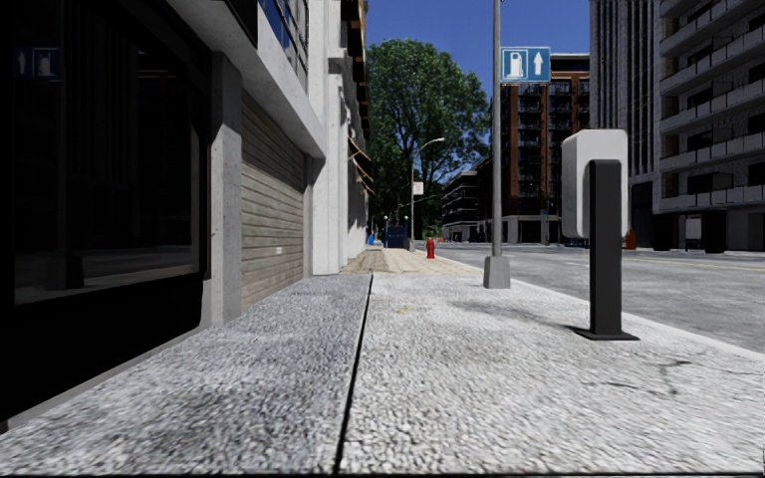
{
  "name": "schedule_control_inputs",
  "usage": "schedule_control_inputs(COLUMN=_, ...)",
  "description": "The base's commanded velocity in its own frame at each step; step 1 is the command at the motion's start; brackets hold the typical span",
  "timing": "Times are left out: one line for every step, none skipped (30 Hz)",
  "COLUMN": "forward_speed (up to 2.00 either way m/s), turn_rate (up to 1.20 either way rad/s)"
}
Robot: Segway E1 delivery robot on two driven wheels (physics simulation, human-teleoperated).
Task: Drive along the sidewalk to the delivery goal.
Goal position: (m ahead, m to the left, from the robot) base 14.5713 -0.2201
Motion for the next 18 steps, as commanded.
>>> schedule_control_inputs(forward_speed=2.0, turn_rate=0.0)
schedule_control_inputs(forward_speed=2.0, turn_rate=0.0)
schedule_control_inputs(forward_speed=2.0, turn_rate=0.0)
schedule_control_inputs(forward_speed=2.0, turn_rate=0.0)
schedule_control_inputs(forward_speed=2.0, turn_rate=0.0)
schedule_control_inputs(forward_speed=2.0, turn_rate=0.0)
schedule_control_inputs(forward_speed=2.0, turn_rate=0.0)
schedule_control_inputs(forward_speed=2.0, turn_rate=0.0)
schedule_control_inputs(forward_speed=2.0, turn_rate=0.0)
schedule_control_inputs(forward_speed=2.0, turn_rate=0.0)
schedule_control_inputs(forward_speed=2.0, turn_rate=0.0)
schedule_control_inputs(forward_speed=2.0, turn_rate=0.0)
schedule_control_inputs(forward_speed=2.0, turn_rate=0.0)
schedule_control_inputs(forward_speed=2.0, turn_rate=0.0)
schedule_control_inputs(forward_speed=2.0, turn_rate=0.0)
schedule_control_inputs(forward_speed=2.0, turn_rate=0.0)
schedule_control_inputs(forward_speed=2.0, turn_rate=0.0)
schedule_control_inputs(forward_speed=2.0, turn_rate=0.0)
